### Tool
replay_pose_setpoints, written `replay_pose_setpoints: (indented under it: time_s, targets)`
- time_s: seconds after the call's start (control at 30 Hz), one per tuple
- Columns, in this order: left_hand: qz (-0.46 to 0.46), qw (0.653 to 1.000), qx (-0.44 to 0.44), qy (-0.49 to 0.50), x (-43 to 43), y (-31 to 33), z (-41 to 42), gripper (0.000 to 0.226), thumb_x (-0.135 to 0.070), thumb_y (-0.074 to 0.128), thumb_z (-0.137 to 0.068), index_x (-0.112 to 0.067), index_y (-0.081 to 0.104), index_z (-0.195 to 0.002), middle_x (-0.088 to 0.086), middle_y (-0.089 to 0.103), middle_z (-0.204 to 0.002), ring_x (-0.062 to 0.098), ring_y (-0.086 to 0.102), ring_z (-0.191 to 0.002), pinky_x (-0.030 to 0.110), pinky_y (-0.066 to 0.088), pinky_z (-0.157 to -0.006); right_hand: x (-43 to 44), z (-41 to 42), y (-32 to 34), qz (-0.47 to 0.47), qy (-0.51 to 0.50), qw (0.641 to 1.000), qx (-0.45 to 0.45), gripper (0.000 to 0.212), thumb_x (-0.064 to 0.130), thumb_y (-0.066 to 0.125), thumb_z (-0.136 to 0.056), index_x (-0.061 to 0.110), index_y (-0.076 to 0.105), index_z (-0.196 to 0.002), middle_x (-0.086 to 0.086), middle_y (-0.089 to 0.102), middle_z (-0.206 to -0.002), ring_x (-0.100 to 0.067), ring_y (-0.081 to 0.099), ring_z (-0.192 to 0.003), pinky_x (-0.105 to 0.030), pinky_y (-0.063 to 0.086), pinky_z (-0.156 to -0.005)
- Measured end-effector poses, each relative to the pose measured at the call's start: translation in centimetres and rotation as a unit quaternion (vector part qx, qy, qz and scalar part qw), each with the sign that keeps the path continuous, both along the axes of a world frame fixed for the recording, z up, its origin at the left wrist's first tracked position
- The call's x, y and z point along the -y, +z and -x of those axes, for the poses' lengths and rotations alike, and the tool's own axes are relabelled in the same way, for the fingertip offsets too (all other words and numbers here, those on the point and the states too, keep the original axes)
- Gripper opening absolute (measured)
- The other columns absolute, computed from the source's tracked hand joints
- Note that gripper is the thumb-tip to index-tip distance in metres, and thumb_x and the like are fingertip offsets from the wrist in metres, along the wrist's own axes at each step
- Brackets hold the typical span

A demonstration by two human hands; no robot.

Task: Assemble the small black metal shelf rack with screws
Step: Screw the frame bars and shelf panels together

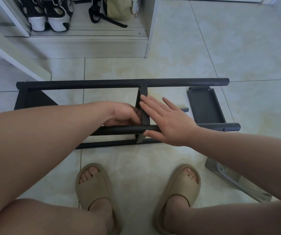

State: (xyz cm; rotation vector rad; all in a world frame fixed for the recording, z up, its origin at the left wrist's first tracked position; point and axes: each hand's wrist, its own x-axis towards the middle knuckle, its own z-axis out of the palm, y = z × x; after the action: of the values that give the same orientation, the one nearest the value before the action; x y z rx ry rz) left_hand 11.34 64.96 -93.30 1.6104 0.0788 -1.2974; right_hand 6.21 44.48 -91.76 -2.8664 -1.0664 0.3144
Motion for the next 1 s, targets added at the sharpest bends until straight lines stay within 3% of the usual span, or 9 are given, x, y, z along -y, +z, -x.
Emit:
replay_pose_setpoints:
  time_s: [0.07, 0.17, 0.33, 0.57, 0.7, 0.9, 1.0]
  targets:
    - [0.004, 1.0, -0.013, -0.011, -0.1, -0.11, -0.05, 0.022, 0.002, 0.048, -0.094, -0.004, 0.062, -0.11, 0.019, 0.066, -0.11, 0.028, 0.063, -0.101, 0.043, 0.046, -0.104, 0.02, -0.03, 0.01, -0.003, 0.0, 1.0, 0.0, 0.086, 0.067, 0.025, -0.097, 0.014, 0.007, -0.162, 0.002, -0.006, -0.169, -0.015, -0.004, -0.157, -0.045, 0.005, -0.127]
    - [-0.02, 0.999, -0.026, -0.021, -0.09, -0.2, -0.21, 0.016, -0.008, 0.053, -0.096, -0.005, 0.068, -0.103, 0.012, 0.07, -0.09, 0.023, 0.064, -0.082, 0.037, 0.05, -0.086, -0.01, 0.0, -0.01, -0.008, 0.0, 1.0, 0.002, 0.086, 0.066, 0.028, -0.097, 0.013, 0.01, -0.162, 0.001, -0.004, -0.17, -0.015, -0.002, -0.157, -0.046, 0.006, -0.127]
    - [-0.028, 0.999, -0.012, -0.024, 0.09, 0.01, -0.52, 0.017, -0.002, 0.054, -0.093, -0.008, 0.069, -0.09, 0.006, 0.074, -0.077, 0.016, 0.07, -0.071, 0.024, 0.054, -0.064, -0.07, 0.08, 0.02, -0.009, 0.0, 1.0, 0.008, 0.086, 0.066, 0.027, -0.097, 0.012, 0.012, -0.162, 0.0, -0.001, -0.17, -0.016, 0.0, -0.157, -0.046, 0.006, -0.127]
    - [-0.018, 1.0, -0.017, -0.019, 0.25, 0.41, -0.6, 0.021, 0.005, 0.052, -0.091, -0.006, 0.069, -0.097, 0.012, 0.074, -0.09, 0.021, 0.071, -0.084, 0.03, 0.057, -0.081, -0.1, 0.05, 0.07, -0.006, 0.002, 1.0, 0.008, 0.086, 0.066, 0.027, -0.097, 0.011, 0.012, -0.162, -0.001, -0.001, -0.17, -0.016, 0.001, -0.157, -0.047, 0.006, -0.127]
    - [-0.012, 1.0, -0.009, -0.004, 0.27, 0.27, -0.39, 0.029, 0.012, 0.047, -0.09, 0.005, 0.061, -0.115, 0.031, 0.064, -0.118, 0.032, 0.065, -0.102, 0.042, 0.049, -0.101, -0.04, 0.01, 0.08, -0.006, 0.003, 1.0, 0.008, 0.087, 0.066, 0.027, -0.097, 0.011, 0.012, -0.162, -0.001, -0.001, -0.17, -0.016, 0.0, -0.157, -0.047, 0.007, -0.127]
    - [0.002, 1.0, -0.007, 0.01, 0.1, 0.04, -0.28, 0.031, 0.014, 0.045, -0.091, 0.001, 0.056, -0.117, 0.024, 0.062, -0.114, 0.033, 0.064, -0.105, 0.041, 0.049, -0.101, -0.04, -0.06, -0.05, -0.008, 0.004, 1.0, 0.009, 0.086, 0.066, 0.028, -0.097, 0.011, 0.012, -0.162, -0.001, -0.001, -0.17, -0.018, 0.001, -0.157, -0.048, 0.008, -0.127]
    - [-0.005, 1.0, -0.017, -0.004, 0.04, 0.08, -0.26, 0.022, 0.003, 0.048, -0.095, -0.002, 0.063, -0.111, 0.017, 0.069, -0.108, 0.026, 0.066, -0.098, 0.037, 0.05, -0.096, -0.03, -0.1, -0.05, -0.01, 0.003, 1.0, 0.008, 0.086, 0.066, 0.028, -0.097, 0.011, 0.012, -0.162, -0.002, 0.0, -0.17, -0.018, 0.001, -0.157, -0.048, 0.008, -0.127]
